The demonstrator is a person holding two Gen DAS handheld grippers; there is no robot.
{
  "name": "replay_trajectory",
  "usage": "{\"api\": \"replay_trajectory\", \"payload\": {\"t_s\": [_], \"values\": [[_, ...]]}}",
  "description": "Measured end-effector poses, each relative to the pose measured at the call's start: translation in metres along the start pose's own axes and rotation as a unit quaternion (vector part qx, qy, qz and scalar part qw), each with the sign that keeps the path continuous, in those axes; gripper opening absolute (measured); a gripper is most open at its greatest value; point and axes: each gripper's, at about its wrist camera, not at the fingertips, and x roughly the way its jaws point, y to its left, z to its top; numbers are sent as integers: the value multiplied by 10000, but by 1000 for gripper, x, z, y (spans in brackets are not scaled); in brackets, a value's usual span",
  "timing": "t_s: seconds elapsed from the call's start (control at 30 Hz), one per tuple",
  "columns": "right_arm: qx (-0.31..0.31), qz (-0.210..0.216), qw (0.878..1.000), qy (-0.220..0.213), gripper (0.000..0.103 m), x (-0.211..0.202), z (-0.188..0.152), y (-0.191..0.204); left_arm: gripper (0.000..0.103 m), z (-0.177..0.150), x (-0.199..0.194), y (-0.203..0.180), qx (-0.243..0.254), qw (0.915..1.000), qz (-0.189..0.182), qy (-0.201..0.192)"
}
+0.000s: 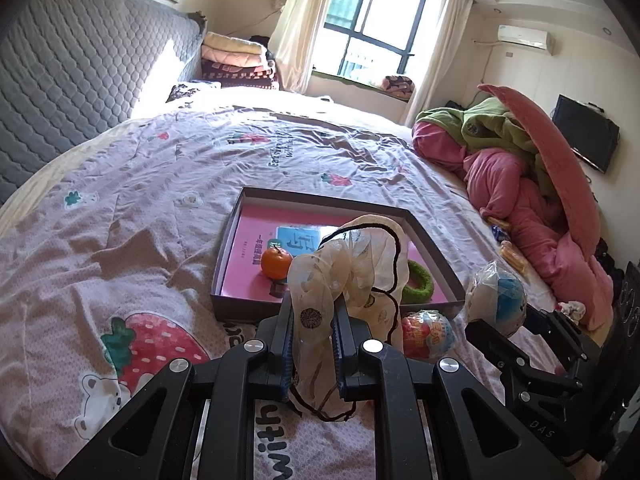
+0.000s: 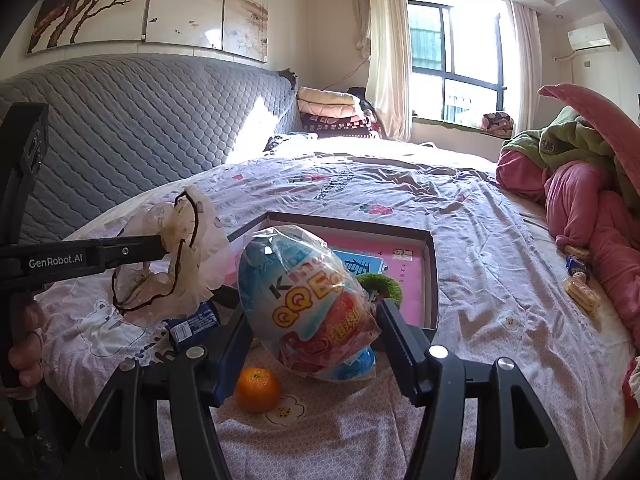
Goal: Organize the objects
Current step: 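Carry the mesh bag over the tray with the left tool while the right tool carries the Kinder egg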
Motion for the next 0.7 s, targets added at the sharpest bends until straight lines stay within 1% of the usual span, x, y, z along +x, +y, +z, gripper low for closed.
{"api": "replay_trajectory", "payload": {"t_s": [0.37, 0.7], "values": [[-68, 20, 10000, -52, 62, 18, 14, -5, 16, 9, 16, 7, -73, 10000, 14, -47], [-93, 73, 9999, -31, 62, 33, 23, -6, 16, 29, 27, 8, -36, 9998, 106, -140]]}}
